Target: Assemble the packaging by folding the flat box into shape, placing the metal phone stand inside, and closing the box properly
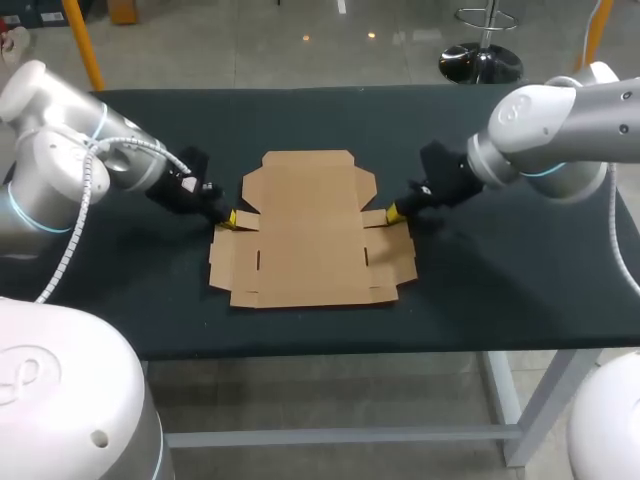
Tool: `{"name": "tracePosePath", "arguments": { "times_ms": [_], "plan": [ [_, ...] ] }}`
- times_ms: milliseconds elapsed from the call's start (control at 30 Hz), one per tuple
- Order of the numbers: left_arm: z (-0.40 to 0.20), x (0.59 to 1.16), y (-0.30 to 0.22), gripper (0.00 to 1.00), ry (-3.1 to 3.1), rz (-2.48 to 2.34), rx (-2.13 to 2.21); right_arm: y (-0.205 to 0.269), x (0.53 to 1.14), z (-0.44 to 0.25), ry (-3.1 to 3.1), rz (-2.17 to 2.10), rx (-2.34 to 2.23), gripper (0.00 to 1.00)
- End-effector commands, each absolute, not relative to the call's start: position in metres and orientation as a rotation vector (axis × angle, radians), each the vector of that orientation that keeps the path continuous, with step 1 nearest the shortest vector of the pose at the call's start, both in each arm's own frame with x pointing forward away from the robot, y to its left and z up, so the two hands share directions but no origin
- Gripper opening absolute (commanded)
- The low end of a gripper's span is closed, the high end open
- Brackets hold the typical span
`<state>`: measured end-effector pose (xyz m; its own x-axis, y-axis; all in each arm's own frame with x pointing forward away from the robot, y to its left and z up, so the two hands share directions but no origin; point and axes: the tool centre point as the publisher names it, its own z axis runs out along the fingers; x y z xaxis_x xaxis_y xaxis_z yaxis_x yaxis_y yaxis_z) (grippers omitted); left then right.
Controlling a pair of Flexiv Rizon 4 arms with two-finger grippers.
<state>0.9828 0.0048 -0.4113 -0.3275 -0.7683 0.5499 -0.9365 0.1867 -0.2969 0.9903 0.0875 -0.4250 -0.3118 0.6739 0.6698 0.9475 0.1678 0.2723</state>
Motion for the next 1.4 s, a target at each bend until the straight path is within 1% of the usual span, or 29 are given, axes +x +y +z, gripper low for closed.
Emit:
{"name": "tracePosePath", "arguments": {
  "times_ms": [33, 733, 1400],
  "plan": [
    [-0.412, 0.984, 0.004, 0.0, -2.187, 0.859, 1.626, 0.086, 0.99, -0.429, -2.046, -0.945, -1.539, 0.0],
    [-0.407, 0.984, 0.004, 0.0, -2.2, 0.844, 1.654, 0.1, 0.987, -0.416, -2.015, -0.973, -1.585, 0.0],
    [-0.405, 0.987, -0.007, 0.0, -2.194, 0.792, 1.788, 0.107, 0.99, -0.417, -2.013, -0.954, -1.64, 0.0]
  ]
}}
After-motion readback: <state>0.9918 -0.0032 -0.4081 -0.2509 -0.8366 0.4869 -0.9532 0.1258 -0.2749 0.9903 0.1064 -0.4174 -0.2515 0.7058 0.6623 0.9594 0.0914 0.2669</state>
